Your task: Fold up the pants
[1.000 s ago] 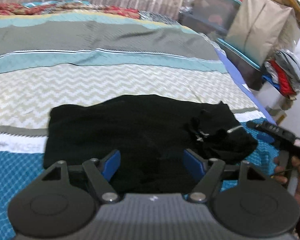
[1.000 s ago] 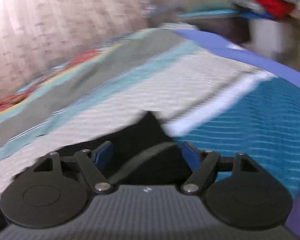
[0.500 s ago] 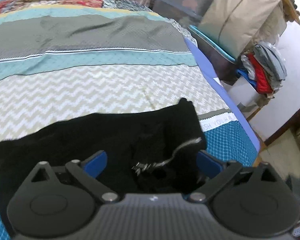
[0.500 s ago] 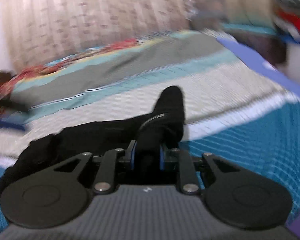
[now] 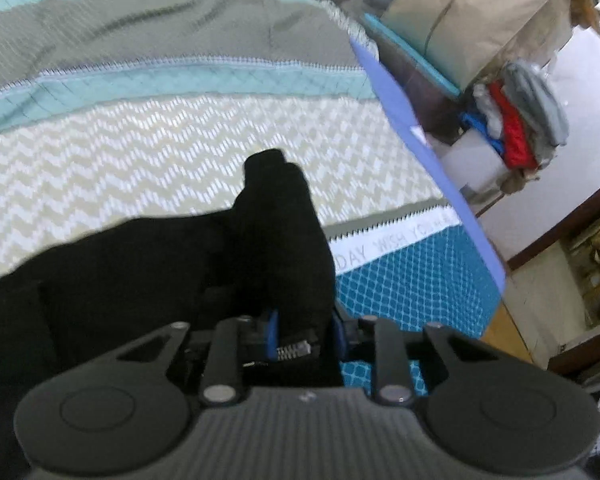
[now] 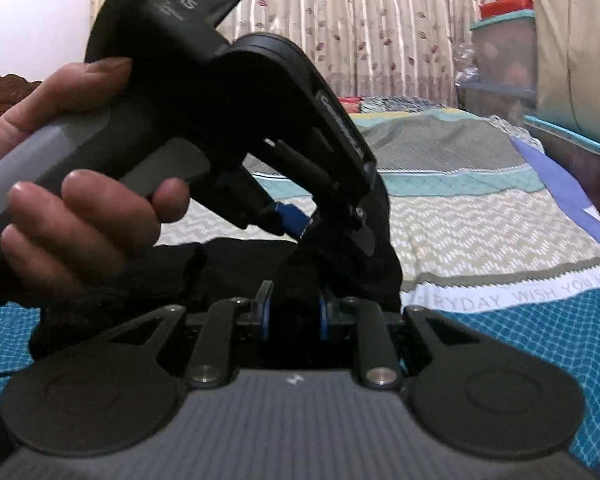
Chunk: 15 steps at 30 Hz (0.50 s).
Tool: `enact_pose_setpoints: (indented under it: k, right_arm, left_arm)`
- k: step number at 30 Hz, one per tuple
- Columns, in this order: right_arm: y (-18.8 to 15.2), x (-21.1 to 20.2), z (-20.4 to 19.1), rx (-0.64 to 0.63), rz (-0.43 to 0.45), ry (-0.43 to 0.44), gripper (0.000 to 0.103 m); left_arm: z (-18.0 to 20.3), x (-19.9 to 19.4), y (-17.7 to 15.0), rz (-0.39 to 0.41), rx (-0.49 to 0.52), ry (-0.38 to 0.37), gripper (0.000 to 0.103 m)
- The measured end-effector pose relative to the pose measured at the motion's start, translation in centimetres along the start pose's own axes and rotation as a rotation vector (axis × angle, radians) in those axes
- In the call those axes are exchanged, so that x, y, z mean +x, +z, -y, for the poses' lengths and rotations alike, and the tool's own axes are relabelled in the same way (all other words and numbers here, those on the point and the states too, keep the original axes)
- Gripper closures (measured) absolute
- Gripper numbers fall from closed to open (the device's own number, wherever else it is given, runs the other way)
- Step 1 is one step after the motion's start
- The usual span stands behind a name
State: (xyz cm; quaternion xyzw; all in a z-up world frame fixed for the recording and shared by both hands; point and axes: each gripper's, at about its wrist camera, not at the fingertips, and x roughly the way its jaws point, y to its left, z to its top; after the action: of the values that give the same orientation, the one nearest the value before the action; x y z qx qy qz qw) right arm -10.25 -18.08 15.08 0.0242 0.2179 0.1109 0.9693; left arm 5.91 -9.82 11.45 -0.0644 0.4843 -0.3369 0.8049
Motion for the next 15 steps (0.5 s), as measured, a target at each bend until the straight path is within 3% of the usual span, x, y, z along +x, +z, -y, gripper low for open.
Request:
enact_pose_setpoints:
  k: [7,10,15]
  right_arm:
    - [2.6,0.1,-5.8,-0.097,0.053,0.168,0.079]
    - [3.3,1.7,-9.2,-0.15,0.022,0.238,0.079]
    - [2.7,5.7,-13.9,-0.213,-0.083,0.334,0.079]
  left_arm:
    - [-6.1,-9.3,-1.4,0.14,-0.066,0.001,0.08]
    - [-9.7,-11.8,-3.1,0.176,-0.121,0.048,0.08]
    - [-16.9,-13.1,-6.7,0.195,-0.306,0.109,0.08]
